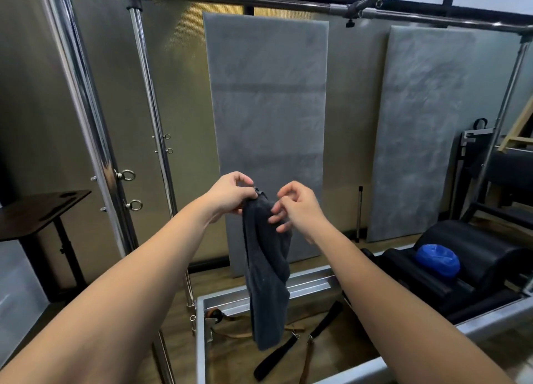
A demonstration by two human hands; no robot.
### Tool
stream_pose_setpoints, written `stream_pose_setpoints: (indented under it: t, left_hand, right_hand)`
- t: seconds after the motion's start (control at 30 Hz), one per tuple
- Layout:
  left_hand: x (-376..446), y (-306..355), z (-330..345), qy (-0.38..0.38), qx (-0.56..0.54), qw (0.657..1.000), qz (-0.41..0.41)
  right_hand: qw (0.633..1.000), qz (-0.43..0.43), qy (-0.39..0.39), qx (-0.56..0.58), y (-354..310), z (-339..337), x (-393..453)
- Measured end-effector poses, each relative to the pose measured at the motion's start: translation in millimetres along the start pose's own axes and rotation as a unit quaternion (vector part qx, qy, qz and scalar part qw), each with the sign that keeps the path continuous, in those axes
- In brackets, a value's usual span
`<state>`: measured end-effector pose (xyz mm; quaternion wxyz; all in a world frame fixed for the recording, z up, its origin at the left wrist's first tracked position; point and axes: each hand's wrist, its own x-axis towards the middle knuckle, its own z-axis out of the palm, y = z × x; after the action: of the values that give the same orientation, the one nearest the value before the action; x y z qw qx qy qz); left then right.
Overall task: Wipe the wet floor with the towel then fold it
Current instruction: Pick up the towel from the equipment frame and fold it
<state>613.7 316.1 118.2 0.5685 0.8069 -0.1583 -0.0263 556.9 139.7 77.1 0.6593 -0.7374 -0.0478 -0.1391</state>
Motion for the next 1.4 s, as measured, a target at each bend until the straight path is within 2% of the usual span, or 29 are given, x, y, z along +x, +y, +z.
stream_pose_setpoints:
  t: [0.07,0.13,0.2,0.3,0.4,0.47,0.57,0.67,0.77,0.87,0.9,1.0,1.1,1.23,1.4]
  left_hand:
    - [-0.8,0.0,-1.3,-0.018,0.027,0.999,0.038]
    - [-1.5,1.9,-1.2,-0.037,0.046,0.996,0.063]
    - [0.0,6.1,-0.3,-0.045,0.057,0.995,0.073]
    - [2.2,8.9,0.1,-0.053,0.079,0.993,0.071]
    - [3.9,6.8,-0.2,-0.058,0.086,0.992,0.069]
    - [4.5,5.3,-2.9,-0.054,0.079,0.993,0.073]
    - [5.2,3.7,-12.9,-0.054,0.075,0.993,0.079]
    - [6.0,-2.0,-23.0,-0.071,0.127,0.986,0.083]
    - [6.7,-14.9,-29.8,-0.054,0.167,0.982,0.071]
    - [7.6,-25.1,-29.6,-0.032,0.181,0.979,0.085]
    - [8.2,-26.9,-29.3,-0.017,0.182,0.978,0.096]
    - [8.7,-27.2,-30.6,0.026,0.157,0.981,0.114]
    - [7.8,-22.8,-33.2,0.036,0.138,0.982,0.123]
    - [7.0,-16.9,-32.3,0.042,0.124,0.983,0.13]
    - [6.7,-11.0,-29.7,0.045,0.116,0.983,0.135]
  right_hand:
    - [0.992,-0.042,0.02,-0.119,7.7,-10.8,5.2]
    - [0.97,-0.068,-0.052,-0.226,14.7,-14.0,7.6]
    - [0.972,-0.071,-0.096,-0.202,17.3,-10.8,8.3]
    - [0.983,-0.073,-0.096,-0.141,16.1,-8.8,8.2]
    - [0.968,-0.05,-0.144,-0.201,16.5,-9.7,8.3]
    - [0.933,-0.032,-0.171,-0.315,18.4,-12.4,8.0]
    - [0.852,-0.018,-0.177,-0.492,25.2,-24.4,6.9]
    - [0.814,-0.064,-0.12,-0.565,25.9,-42.5,6.8]
    - [0.772,-0.091,-0.047,-0.628,10.9,-56.6,10.3]
    - [0.711,-0.138,-0.023,-0.69,-4.3,-60.0,12.3]
    - [0.704,-0.158,-0.026,-0.692,-7.8,-59.0,11.8]
    - [0.74,-0.192,-0.057,-0.642,-13.9,-55.2,8.2]
    - [0.772,-0.203,-0.063,-0.599,-11.7,-57.5,5.4]
    - [0.837,-0.161,-0.072,-0.517,-4.0,-58.4,3.0]
    - [0.855,-0.152,-0.126,-0.48,2.2,-46.3,-2.5]
